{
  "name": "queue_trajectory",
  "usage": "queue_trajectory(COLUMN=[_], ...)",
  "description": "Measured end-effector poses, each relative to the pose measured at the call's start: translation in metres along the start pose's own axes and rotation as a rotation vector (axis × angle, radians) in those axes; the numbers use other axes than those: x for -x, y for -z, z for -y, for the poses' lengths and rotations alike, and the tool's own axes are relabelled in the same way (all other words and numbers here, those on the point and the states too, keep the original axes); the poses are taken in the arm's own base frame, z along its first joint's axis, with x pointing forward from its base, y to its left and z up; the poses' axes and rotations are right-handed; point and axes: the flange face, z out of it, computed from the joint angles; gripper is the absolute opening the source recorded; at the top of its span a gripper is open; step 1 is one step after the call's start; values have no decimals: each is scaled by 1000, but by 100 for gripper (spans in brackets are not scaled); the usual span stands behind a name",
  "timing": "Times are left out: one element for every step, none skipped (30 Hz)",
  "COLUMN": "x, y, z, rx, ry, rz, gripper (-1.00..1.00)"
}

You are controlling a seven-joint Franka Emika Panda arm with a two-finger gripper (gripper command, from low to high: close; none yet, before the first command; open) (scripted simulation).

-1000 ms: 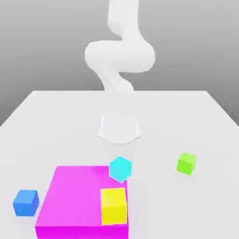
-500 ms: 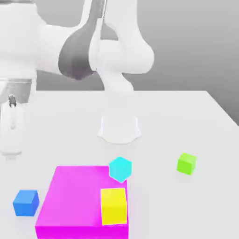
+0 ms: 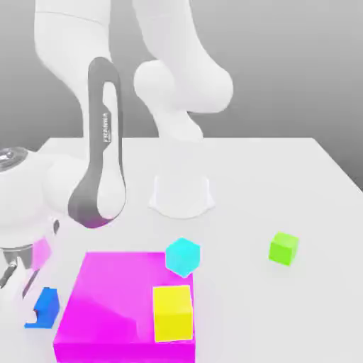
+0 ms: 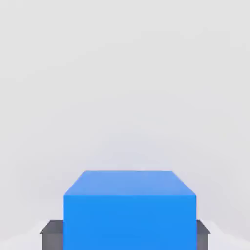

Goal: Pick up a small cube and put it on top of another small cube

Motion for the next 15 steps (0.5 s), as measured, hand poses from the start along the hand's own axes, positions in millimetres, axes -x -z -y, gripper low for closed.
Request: queue_trajectory(x=[0,0,0,0,0,0,2,18,39,60,82,105,134,162,185], y=[-6,-3,5,16,27,39,51,64,77,90,102,115,128,141,154], z=[-1,0,0,1,1,0,-1,-3,-7,-13,-20,-29,-44,-61,-78], rx=[1,2,1,1,1,1,2,1,1,0,0,0,-1,0,0], ry=[-1,-1,-2,-2,-2,-2,7,54,116,181,249,322,408,498,577], rz=[0,0,1,2,1,1,0,1,1,2,2,3,3,4,4], gripper=[-100,-100,-100,-100,-100,-100,-100,-100,-100,-100,-100,-100,-100,-100,-100])
